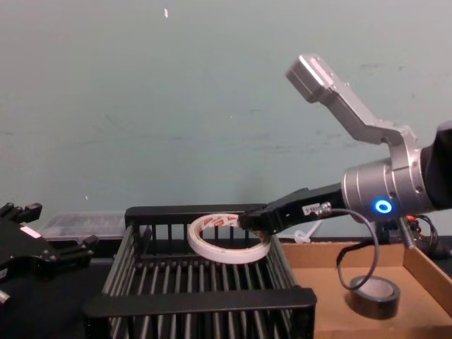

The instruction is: Pick up the white tape and place it into the black box , Pick up the silver tape and place it into the brown box.

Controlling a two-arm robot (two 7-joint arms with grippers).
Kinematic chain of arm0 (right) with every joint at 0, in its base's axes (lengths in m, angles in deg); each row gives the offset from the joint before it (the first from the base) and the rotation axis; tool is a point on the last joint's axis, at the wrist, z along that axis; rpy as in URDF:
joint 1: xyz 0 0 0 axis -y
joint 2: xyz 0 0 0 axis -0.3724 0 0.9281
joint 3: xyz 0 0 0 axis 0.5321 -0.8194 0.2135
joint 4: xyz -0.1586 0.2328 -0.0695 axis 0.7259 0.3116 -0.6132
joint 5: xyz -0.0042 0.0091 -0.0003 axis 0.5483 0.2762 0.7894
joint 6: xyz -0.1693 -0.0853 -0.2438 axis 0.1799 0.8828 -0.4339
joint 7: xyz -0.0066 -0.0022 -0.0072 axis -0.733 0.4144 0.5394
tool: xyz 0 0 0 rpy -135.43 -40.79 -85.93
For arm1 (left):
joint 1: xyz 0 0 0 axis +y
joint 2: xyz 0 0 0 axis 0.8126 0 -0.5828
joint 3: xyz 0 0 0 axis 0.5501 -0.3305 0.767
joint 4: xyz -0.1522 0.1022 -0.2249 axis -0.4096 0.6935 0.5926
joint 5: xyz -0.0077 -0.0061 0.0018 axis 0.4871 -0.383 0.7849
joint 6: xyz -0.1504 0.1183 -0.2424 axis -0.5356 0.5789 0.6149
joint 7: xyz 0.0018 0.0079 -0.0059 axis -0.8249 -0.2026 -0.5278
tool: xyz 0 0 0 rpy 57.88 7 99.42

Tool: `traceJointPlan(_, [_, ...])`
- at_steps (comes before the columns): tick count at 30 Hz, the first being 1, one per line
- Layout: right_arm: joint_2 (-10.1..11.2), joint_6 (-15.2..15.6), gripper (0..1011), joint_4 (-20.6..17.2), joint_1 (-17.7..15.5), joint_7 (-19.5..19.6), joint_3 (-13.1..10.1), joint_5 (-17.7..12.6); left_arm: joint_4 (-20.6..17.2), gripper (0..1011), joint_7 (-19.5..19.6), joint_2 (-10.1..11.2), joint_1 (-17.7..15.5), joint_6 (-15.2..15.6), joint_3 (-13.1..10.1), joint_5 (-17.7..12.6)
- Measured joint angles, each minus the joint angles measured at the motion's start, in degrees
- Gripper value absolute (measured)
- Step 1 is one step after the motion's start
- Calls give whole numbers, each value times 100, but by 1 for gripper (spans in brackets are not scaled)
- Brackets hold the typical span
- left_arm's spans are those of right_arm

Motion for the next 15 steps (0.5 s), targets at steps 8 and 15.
traceJointPlan(8, [-31, -37, 99, 25, 3, 49, -2, 103, 0, 1001, 0, 0, 0, 0, 0, 0])
traceJointPlan(15, [-29, -31, 137, 22, 2, 43, -3, 84, 0, 1001, 0, 0, 0, 0, 0, 0])
